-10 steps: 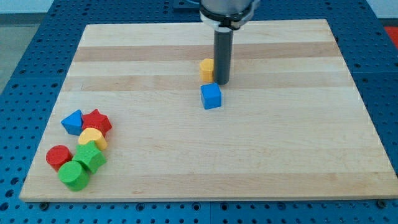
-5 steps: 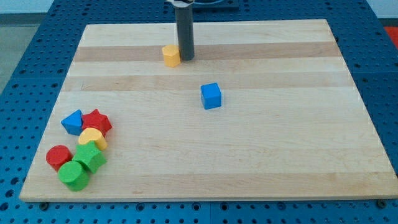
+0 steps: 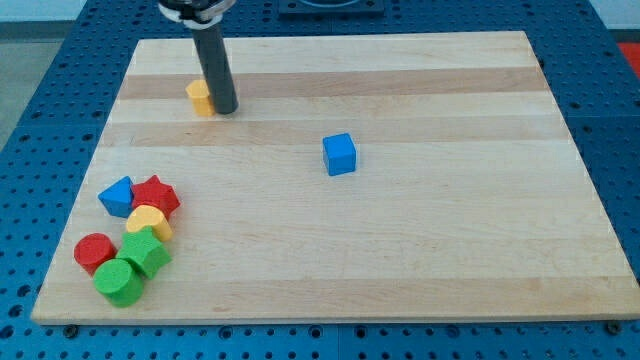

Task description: Slide the yellow hexagon to the top left corner of the board

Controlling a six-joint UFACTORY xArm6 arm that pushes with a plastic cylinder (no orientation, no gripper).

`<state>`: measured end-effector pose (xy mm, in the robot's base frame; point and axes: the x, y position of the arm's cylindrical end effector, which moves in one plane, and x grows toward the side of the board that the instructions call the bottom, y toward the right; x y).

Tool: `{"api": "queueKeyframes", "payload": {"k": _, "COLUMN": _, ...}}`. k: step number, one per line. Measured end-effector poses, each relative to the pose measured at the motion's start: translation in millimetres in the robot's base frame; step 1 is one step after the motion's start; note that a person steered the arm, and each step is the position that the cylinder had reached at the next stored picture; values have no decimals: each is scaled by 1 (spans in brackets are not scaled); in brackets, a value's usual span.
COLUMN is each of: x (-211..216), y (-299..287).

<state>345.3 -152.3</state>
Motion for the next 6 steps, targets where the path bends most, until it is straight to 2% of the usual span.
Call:
{"api": "queueKeyframes", "payload": {"k": 1, "x": 7, "y": -24}}
{"api": "queueKeyframes", "payload": {"k": 3, "x": -10, "y": -70}}
{"api": "queueKeyframes", "payload": {"k": 5, "x": -14, "y": -74}}
{"api": "queueKeyframes", "payload": {"k": 6, "x": -31, "y": -74}}
